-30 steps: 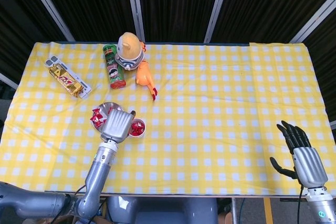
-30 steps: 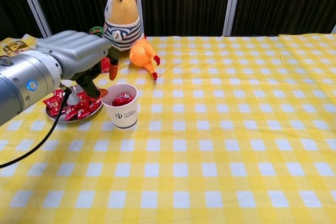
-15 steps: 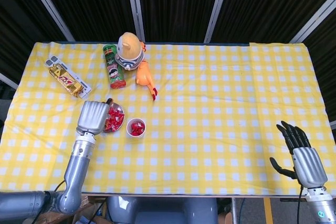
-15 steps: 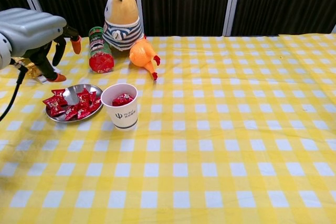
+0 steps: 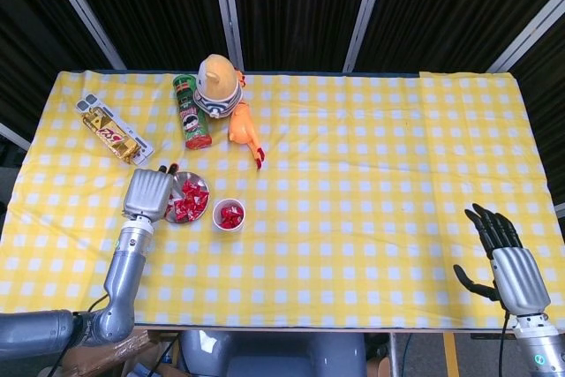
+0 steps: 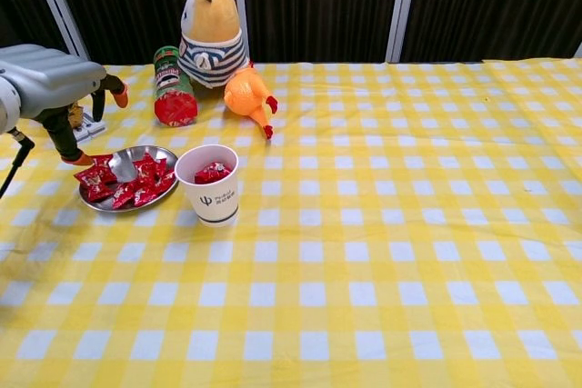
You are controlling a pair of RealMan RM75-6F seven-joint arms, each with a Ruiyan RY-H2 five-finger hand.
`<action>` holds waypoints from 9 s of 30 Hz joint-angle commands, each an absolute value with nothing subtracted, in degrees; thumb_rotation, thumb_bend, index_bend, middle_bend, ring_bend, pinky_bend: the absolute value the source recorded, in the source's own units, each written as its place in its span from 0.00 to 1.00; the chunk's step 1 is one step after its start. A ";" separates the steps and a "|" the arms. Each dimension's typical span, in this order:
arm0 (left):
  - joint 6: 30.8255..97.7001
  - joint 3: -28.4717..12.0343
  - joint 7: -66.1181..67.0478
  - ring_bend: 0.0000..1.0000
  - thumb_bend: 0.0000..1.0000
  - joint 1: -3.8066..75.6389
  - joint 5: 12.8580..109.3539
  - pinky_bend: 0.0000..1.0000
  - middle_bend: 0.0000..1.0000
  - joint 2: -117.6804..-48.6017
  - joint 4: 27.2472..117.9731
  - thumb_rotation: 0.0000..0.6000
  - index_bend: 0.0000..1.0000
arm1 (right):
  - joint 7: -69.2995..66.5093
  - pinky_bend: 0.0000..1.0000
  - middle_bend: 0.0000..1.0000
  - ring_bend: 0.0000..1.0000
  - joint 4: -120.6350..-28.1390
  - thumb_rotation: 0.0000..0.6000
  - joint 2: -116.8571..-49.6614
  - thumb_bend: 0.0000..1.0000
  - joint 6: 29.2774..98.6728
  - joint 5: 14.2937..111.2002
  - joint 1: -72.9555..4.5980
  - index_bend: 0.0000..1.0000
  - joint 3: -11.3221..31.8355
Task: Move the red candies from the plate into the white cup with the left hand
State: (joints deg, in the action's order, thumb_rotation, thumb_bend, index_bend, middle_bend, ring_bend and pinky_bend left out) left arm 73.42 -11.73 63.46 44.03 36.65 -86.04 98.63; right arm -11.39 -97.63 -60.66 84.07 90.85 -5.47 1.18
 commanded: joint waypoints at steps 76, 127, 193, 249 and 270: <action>63.30 -4.63 56.06 0.80 0.49 48.39 35.93 0.89 0.59 -95.30 79.98 1.00 0.50 | -11.41 0.00 0.00 0.00 -98.60 1.00 -60.42 0.39 83.31 89.42 -5.31 0.00 1.44; 71.71 -8.49 61.34 0.81 0.49 52.41 41.42 0.89 0.61 -90.38 102.22 1.00 0.52 | -12.14 0.00 0.00 0.00 -98.63 1.00 -60.27 0.39 83.66 89.57 -5.29 0.00 1.73; 73.73 3.59 45.95 0.93 0.26 39.26 55.01 0.97 0.90 -78.11 101.07 1.00 0.38 | -10.76 0.00 0.00 0.00 -98.74 1.00 -60.55 0.39 83.96 90.42 -5.10 0.00 1.21; 66.70 1.29 47.62 0.93 0.35 35.72 54.09 0.97 0.90 -85.06 92.16 1.00 0.44 | -10.71 0.00 0.00 0.00 -98.76 1.00 -60.62 0.39 84.01 90.44 -5.06 0.00 1.18; 65.40 1.08 49.04 0.93 0.35 35.21 51.82 0.97 0.90 -85.63 90.69 1.00 0.42 | -10.68 0.00 0.00 0.00 -98.87 1.00 -60.57 0.39 83.97 90.51 -5.07 0.00 1.14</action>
